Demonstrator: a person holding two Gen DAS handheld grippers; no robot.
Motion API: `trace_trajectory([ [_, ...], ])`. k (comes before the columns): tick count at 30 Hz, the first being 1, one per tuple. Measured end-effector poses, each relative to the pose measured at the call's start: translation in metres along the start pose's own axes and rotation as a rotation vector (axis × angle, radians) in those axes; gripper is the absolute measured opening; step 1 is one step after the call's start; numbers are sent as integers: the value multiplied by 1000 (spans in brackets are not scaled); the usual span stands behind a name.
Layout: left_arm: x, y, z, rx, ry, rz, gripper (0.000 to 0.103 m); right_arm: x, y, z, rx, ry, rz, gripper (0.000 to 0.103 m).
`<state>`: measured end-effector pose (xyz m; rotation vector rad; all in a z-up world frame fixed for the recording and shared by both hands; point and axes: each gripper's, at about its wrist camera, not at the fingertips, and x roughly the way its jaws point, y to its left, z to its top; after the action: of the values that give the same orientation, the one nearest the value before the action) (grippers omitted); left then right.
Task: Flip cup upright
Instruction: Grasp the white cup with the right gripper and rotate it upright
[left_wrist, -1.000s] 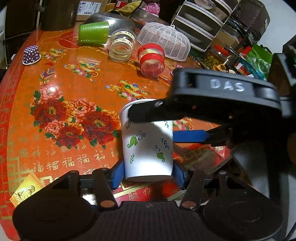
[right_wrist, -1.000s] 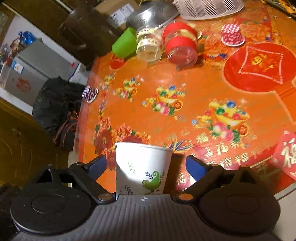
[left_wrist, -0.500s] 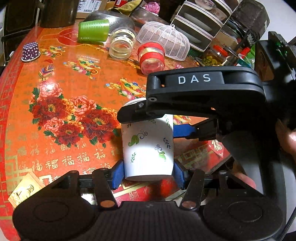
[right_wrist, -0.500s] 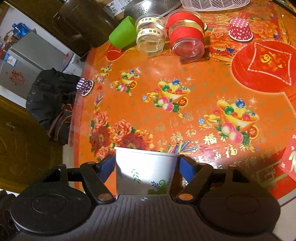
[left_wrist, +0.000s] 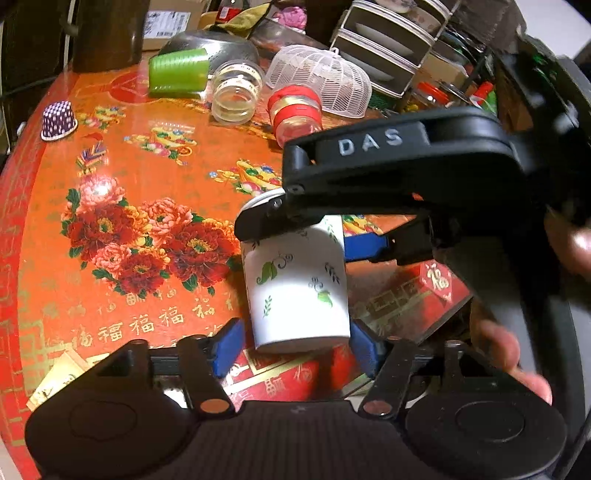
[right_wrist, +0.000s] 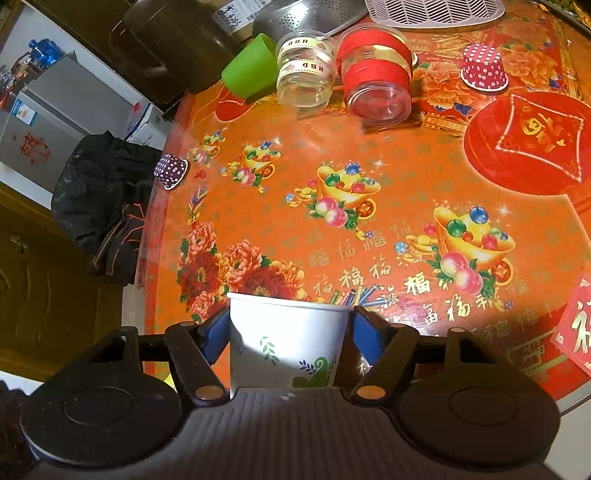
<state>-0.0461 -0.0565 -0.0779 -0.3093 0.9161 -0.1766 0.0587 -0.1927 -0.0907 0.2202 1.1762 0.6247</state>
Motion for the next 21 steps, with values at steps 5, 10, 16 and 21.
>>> trace_trajectory([
  [5,-20,16,-22,24,-44,-56,92,-1,0,-1,-4,-2,12,70],
  [10,-55,66,-35,-140,-129,-49,92,-5,-2,-2,-6,-22,13,70],
  [16,-83,103,-30,-221,-260,-21,92,-29,17,-16,-148,-209,-59,67],
  [21,-91,114,-21,-244,-345,-11,92,-67,29,-42,-288,-508,-71,65],
])
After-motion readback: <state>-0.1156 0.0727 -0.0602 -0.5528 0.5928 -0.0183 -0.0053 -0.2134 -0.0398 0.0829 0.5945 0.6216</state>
